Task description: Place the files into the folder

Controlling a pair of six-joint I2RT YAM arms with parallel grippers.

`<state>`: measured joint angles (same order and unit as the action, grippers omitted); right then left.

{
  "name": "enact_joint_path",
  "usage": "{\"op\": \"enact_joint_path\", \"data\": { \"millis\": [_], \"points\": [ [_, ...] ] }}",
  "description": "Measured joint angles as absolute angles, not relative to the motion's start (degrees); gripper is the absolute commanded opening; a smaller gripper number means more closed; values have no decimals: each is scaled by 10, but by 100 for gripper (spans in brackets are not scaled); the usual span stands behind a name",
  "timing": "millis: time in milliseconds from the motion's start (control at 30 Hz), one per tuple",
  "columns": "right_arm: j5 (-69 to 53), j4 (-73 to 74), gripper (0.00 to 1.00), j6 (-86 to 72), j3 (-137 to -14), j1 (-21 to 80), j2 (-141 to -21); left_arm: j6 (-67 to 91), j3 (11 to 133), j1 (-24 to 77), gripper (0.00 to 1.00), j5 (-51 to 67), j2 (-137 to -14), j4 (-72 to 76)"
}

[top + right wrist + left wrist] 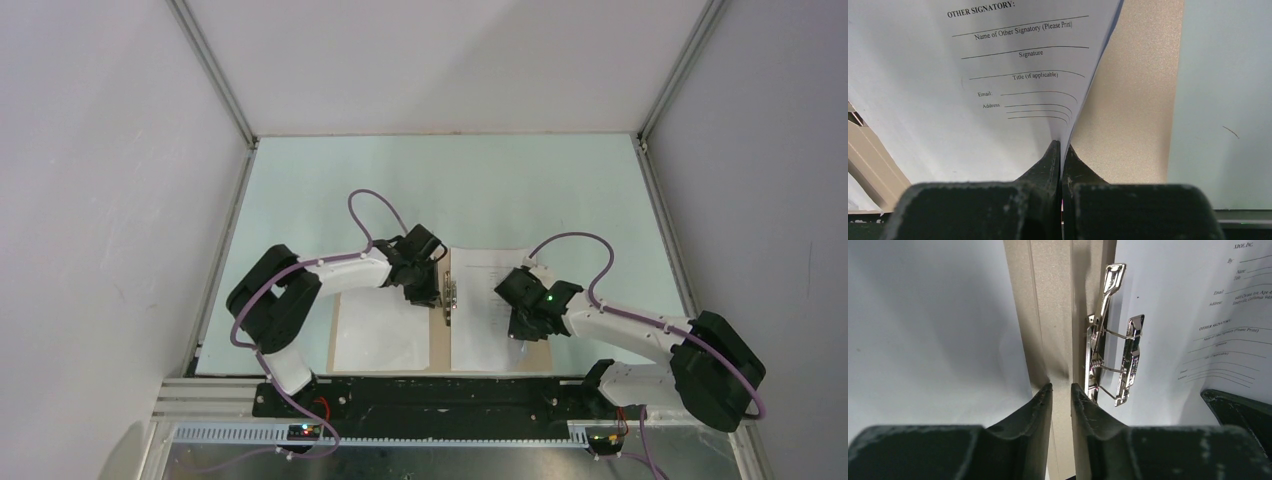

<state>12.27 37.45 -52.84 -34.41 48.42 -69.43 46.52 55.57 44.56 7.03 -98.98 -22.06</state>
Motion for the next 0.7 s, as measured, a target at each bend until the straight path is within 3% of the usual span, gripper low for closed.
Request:
{"op": "enact_joint_path", "data": {
  "millis": [333, 700],
  "points": [
    [124, 371, 0, -525, -344, 484, -707, 453, 552, 449, 39, 62, -976, -229],
    [124, 369, 0, -525, -344, 484, -711, 443, 548, 455, 41, 48, -945, -254]
  ]
}}
